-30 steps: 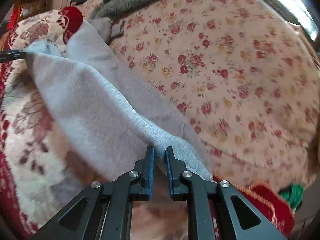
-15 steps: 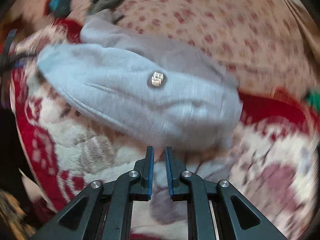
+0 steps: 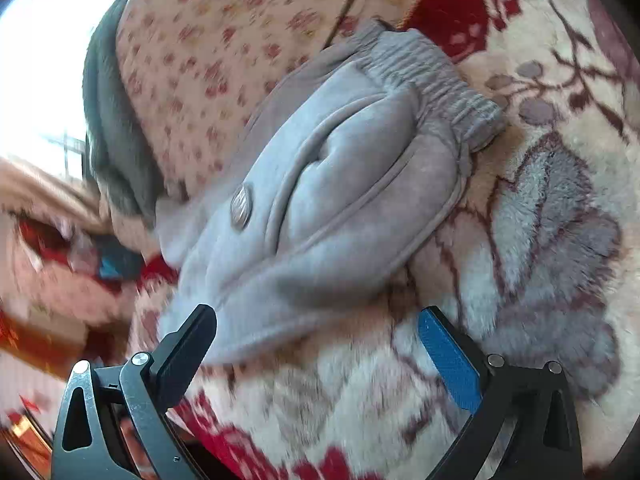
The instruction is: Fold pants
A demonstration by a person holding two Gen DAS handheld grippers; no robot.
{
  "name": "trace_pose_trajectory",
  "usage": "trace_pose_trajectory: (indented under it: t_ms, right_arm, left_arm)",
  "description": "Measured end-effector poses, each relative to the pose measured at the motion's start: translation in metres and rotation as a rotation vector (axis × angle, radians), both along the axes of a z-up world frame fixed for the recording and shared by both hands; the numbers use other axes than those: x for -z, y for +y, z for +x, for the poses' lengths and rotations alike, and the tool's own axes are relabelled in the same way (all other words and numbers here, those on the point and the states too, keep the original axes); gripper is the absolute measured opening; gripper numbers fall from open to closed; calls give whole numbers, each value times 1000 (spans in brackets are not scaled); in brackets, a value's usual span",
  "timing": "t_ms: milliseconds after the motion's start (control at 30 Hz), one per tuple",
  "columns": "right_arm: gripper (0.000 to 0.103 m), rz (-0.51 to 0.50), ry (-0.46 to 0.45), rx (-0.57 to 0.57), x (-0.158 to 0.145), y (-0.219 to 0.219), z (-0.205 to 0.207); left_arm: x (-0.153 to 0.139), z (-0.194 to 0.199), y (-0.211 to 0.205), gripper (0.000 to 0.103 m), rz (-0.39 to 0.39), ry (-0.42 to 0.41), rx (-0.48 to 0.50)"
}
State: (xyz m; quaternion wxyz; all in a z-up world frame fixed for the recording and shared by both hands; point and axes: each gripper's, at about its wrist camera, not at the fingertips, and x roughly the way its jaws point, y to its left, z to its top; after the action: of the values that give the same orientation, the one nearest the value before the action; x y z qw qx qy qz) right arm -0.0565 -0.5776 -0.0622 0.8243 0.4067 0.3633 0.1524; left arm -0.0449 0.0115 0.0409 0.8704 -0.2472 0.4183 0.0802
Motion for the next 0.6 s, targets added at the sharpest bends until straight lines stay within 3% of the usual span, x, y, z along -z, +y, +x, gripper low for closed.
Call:
trace_pose_trajectory:
  t_ms: [200,267,300,333,400,433,467,500,567,600]
  right_arm:
    - [100,17,-47,102,-2,-5,26]
    - [81,-14,-51,111,-3,-5,31]
    - [56,11,-55,100,-1,-7,36]
    - [45,52,-48,87,4,-10,38]
    - [37,79,-53,91,7,-17,34]
    - [30,77,-64,86,5,-17,32]
    - [27,68,-77,84,1,-18,28]
    - [24,59,-99,82,-6,-18,22]
    - [18,42,-124,75,-13,-19,13]
    - [18,35,-129,70,-15,-20,12]
  left_arm:
    - [15,19,8,103,-77,12,-59]
    - [16,26,3,103,-64,4,-55]
    - [17,31,-1,103,-67,-1,-42]
    - [17,36,-3,103,-71,5,-37]
    - [17,39,-8,100,-77,-2,-20]
    - [16,39,-11,95,-93,-28,6]
    - [16,39,-13,78,-94,-31,17]
    - [16,40,-15,55,-86,-21,22]
    - [20,41,-16,24,-94,1,37]
    - [22,40,-16,20,-122,-2,46]
